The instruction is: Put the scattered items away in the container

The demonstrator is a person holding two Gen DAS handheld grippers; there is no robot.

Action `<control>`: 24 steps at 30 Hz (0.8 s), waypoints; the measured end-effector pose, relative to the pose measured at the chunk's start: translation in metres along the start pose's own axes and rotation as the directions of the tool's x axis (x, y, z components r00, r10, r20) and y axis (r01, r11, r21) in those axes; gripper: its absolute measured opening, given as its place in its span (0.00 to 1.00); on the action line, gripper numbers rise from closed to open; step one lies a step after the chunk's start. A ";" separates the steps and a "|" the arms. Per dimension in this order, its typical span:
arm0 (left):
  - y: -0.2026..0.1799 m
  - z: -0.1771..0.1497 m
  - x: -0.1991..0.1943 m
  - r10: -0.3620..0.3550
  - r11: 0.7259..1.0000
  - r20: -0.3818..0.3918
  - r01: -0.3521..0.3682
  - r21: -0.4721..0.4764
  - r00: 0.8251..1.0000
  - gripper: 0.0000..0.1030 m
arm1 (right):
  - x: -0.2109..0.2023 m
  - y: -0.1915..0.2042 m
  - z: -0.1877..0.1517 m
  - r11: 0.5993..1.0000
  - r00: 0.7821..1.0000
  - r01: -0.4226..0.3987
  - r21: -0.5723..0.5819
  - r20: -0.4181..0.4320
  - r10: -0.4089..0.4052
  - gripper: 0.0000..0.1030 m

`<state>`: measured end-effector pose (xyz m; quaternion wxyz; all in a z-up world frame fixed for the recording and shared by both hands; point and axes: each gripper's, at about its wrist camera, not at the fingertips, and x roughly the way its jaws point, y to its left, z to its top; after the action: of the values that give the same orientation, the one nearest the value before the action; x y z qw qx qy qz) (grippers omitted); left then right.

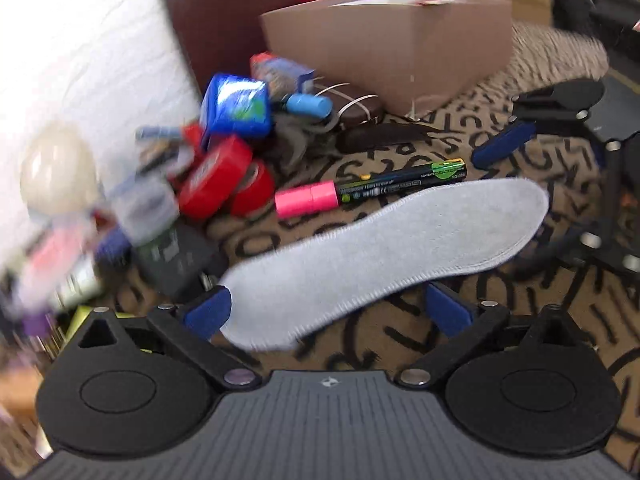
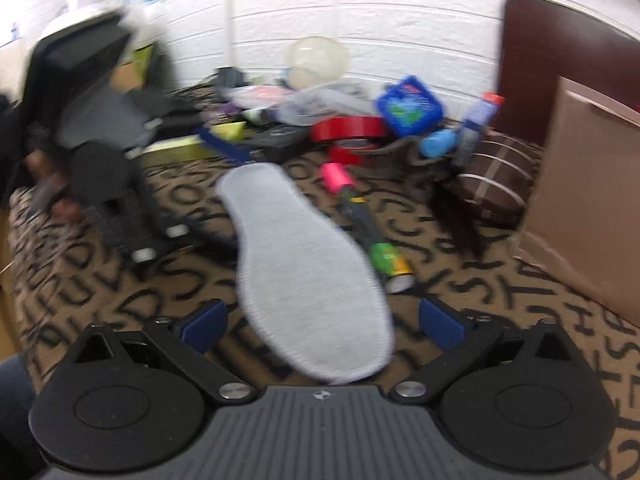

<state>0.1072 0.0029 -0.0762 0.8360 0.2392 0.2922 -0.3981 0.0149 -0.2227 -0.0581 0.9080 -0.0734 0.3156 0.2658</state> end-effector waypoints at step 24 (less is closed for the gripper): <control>0.013 0.002 0.007 -0.025 0.996 0.010 0.026 -0.081 1.000 1.00 | 0.023 -0.020 0.015 0.998 0.999 -0.047 -0.036 -0.029 0.046 1.00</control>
<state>0.1217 0.0054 -0.0771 0.8411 0.1996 0.3076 -0.3976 0.0490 -0.2248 -0.0612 0.8954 -0.0866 0.3252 0.2916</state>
